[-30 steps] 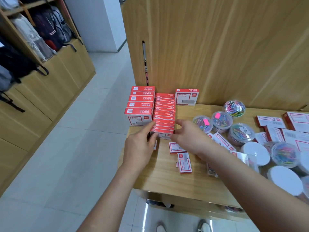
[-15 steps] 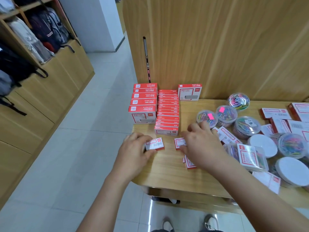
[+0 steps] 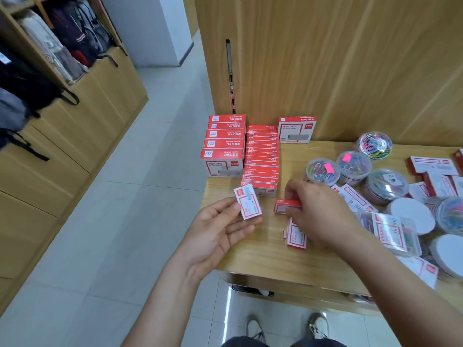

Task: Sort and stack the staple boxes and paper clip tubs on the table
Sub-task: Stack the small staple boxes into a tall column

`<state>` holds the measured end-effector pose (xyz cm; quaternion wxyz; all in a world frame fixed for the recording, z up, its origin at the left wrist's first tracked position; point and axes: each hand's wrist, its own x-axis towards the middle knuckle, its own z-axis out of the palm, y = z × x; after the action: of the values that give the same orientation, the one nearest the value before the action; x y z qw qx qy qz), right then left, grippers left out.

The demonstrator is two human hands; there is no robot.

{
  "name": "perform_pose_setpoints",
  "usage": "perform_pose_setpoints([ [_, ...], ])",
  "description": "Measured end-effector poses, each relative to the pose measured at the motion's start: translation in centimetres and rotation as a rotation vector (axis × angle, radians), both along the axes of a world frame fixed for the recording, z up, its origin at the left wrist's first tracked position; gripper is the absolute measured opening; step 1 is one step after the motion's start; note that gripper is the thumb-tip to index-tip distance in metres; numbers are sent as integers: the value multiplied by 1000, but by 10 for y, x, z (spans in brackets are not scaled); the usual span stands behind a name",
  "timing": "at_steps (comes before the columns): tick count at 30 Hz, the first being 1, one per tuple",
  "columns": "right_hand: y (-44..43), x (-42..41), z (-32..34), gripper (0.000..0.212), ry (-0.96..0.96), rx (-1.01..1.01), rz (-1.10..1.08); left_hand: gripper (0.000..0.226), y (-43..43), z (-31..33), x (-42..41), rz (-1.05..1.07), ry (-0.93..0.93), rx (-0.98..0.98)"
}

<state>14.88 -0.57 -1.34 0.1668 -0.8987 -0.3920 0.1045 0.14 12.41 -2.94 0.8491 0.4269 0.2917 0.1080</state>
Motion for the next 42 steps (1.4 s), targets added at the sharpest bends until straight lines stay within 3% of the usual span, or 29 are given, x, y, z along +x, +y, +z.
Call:
perform_pose_setpoints([
  [5, -3, 3, 13, 16, 136, 190, -44, 27, -13, 4, 2, 68, -45, 45],
  [9, -4, -2, 23, 14, 632, 428, -113, 38, -15, 6, 4, 97, -44, 147],
  [12, -6, -7, 21, 19, 789, 495, -103, 47, -15, 8, 4, 95, -12, 228],
  [17, -9, -7, 13, 28, 501, 416, -132, 52, 0, -1, -1, 12, 186, 695],
  [20, -9, -5, 9, 28, 496, 405, -168, 42, 16, -5, -4, -79, 339, 996],
  [22, -8, -6, 7, 27, 526, 413, -189, 35, 21, -4, -6, -111, 329, 1094],
  [27, -3, -12, 2, 20, 634, 449, -182, 40, 12, 4, -3, -188, 138, 1135],
  [32, 2, -17, -3, 17, 760, 486, -153, 35, 3, -5, 4, -104, 129, 1212],
  [38, 5, -20, -5, 18, 832, 463, -109, 32, 11, -13, 3, -229, 161, 924],
  [40, 5, -18, 0, 26, 661, 359, -9, 32, 13, -15, 0, -201, 181, 932],
  [42, 1, -12, 11, 39, 300, 131, 138, 35, 17, -18, -3, -160, 201, 1114],
])
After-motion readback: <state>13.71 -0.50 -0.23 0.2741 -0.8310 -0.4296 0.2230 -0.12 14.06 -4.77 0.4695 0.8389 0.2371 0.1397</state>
